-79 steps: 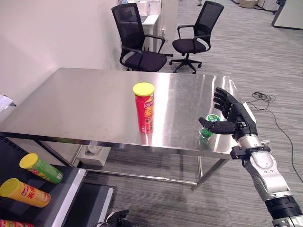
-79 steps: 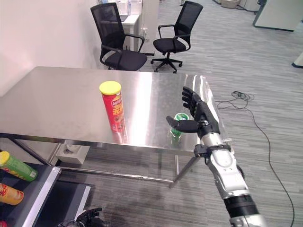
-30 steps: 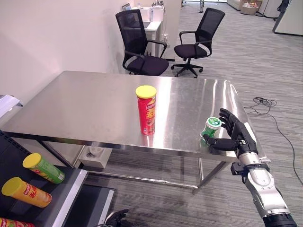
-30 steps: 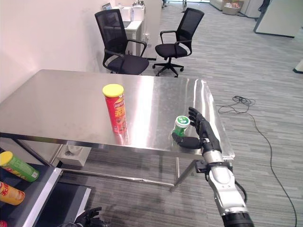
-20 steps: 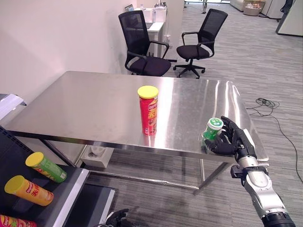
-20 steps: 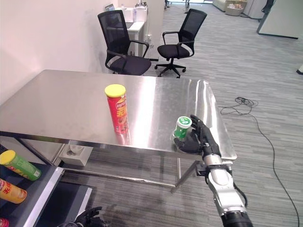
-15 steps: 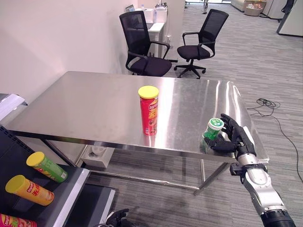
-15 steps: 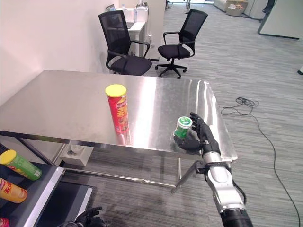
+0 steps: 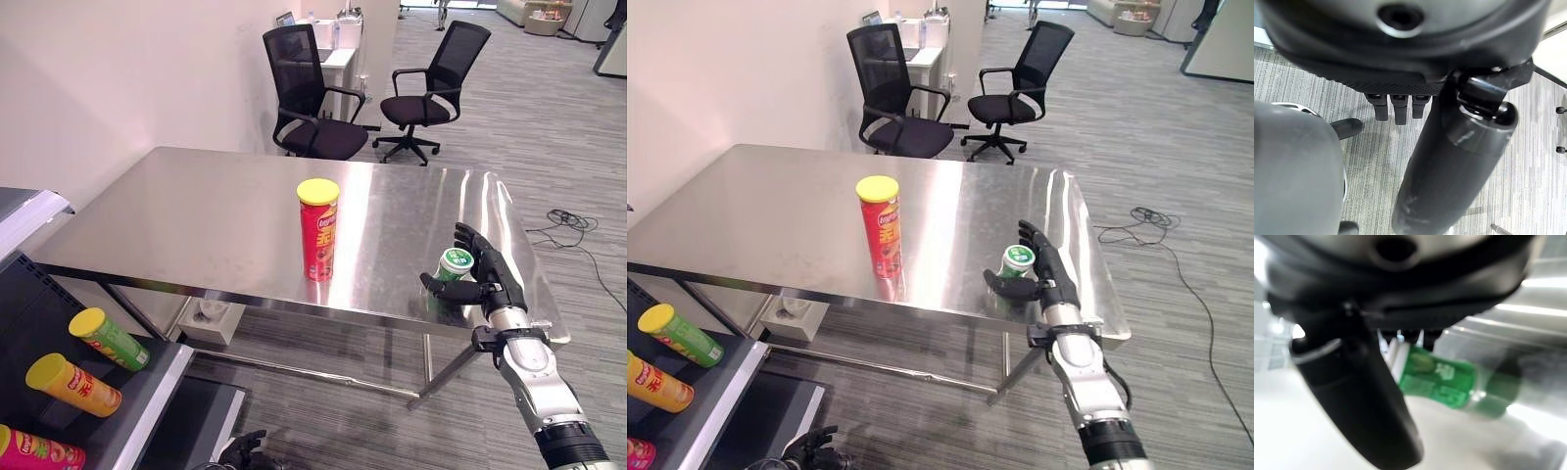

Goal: Put the goods on the table back onto the shelves and tidy them up.

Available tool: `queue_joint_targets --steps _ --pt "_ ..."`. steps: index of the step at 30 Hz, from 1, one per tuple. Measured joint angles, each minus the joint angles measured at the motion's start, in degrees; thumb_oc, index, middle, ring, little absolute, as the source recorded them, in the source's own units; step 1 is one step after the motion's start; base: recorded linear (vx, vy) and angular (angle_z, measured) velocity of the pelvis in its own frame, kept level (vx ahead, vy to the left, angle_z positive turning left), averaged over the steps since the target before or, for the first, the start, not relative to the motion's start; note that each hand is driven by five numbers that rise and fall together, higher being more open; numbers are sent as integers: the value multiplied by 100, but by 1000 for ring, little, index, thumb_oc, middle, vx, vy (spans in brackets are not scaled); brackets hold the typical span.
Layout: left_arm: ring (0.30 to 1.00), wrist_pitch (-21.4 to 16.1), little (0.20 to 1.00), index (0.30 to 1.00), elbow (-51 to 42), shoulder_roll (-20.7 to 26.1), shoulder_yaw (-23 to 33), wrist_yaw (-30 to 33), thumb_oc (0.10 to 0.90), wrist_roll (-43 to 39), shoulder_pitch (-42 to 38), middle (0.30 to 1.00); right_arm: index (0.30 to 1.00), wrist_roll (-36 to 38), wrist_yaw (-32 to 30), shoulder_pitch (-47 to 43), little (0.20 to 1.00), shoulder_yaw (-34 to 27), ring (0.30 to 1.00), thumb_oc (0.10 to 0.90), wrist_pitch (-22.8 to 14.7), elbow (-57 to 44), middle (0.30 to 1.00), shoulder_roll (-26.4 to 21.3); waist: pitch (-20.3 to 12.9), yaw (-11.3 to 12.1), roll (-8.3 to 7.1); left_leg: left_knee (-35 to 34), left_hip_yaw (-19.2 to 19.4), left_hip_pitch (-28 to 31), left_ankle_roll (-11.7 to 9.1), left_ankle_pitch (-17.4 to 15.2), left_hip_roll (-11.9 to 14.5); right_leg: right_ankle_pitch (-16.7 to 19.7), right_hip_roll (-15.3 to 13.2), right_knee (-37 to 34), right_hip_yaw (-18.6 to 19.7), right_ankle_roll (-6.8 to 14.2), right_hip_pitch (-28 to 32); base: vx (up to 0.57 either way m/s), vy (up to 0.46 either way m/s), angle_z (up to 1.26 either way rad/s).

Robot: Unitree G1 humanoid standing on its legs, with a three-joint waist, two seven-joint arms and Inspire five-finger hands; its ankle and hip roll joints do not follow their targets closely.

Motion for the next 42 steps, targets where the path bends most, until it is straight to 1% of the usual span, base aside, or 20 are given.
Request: queue_joint_targets --steps 4,5,6,7,8,31,34,36,38,39,40,41,42 --pt "900 0 900 900 -44 20 1 0 800 -4 8 900 900 -31 -3 -17 900 26 900 800 69 206 900 0 4 -2 1 -1 -21 -20 -1 0 -1 -7 -1 0 -21 6 -7 7 1 2" --pt "900 0 900 900 -55 28 0 0 800 -4 15 900 566 -40 -3 -32 566 26 566 577 72 211 566 -1 5 -3 1 0 -21 -18 -1 1 0 -8 0 0 -21 7 -6 0 0 0" --pt "900 0 900 900 -73 34 0 1 800 -4 15 900 566 -48 -3 -42 566 27 566 577 74 212 566 -8 5 -3 0 0 -24 -19 -1 1 1 -9 1 0 -24 7 -4 0 0 0" --pt "900 0 900 900 -95 39 -1 1 800 -3 23 900 326 -91 -3 -52 326 30 326 417 78 212 326 -14 7 1 0 0 -35 -28 -2 1 -1 -11 -1 0 -38 9 -5 16 5 4" --pt "900 0 900 900 -96 41 -1 1 800 -3 22 900 300 -127 -6 -59 300 36 300 400 78 213 300 -14 7 -1 0 1 -44 -32 -2 1 -2 -13 -2 0 -48 12 -5 18 6 5" --pt "900 0 900 900 -119 89 2 25 800 -4 -3 900 300 -253 -234 -149 300 93 300 400 79 216 300 -14 97 55 17 1 -70 -39 -2 1 -5 -28 -3 -1 -82 14 5 1 1 0" --pt "900 0 900 900 -158 90 2 41 800 1 2 900 300 -254 -292 -145 300 41 300 400 79 184 300 -6 139 54 27 1 -68 -23 -2 1 -6 -28 -3 -1 -79 14 18 -19 11 0" --pt "900 0 900 900 -214 91 16 50 800 2 0 900 300 -244 -373 -127 300 -151 300 400 77 47 300 109 238 13 53 -6 -61 -3 0 -1 -21 -28 -17 21 -64 14 21 -89 39 -3" --pt "900 -3 900 900 -221 82 14 52 800 8 -17 900 300 -205 -440 -82 300 -386 300 400 60 -385 300 339 376 -20 127 -4 -29 -5 14 -8 -28 -138 -54 334 3 43 -156 -87 45 -14" --pt "900 1 900 900 -213 77 14 65 800 11 -50 900 300 -147 -463 -64 300 -421 300 400 -32 -705 300 392 479 -112 178 -9 21 -20 56 -38 -58 -242 -95 732 84 52 -378 -116 52 -20" --pt "900 1 900 900 -215 56 15 72 800 15 -71 900 300 -114 -456 -66 300 -443 300 400 -32 -880 300 392 559 -158 256 -22 11 -22 120 -76 -43 -322 -110 1190 130 164 -624 -112 27 -20" --pt "900 -3 900 900 -222 32 10 68 800 14 -75 900 300 -49 -449 -58 300 -481 300 400 -32 -1148 300 392 704 -207 338 -1 22 9 185 -63 9 -416 -147 1976 275 286 -1031 -40 -132 -11" --pt "900 -2 900 900 -219 83 11 104 800 13 -129 900 300 41 -405 -24 300 -482 300 400 -86 -1449 300 433 838 -349 338 5 31 58 231 -50 23 -478 -245 3050 606 434 -1545 -27 -131 1"
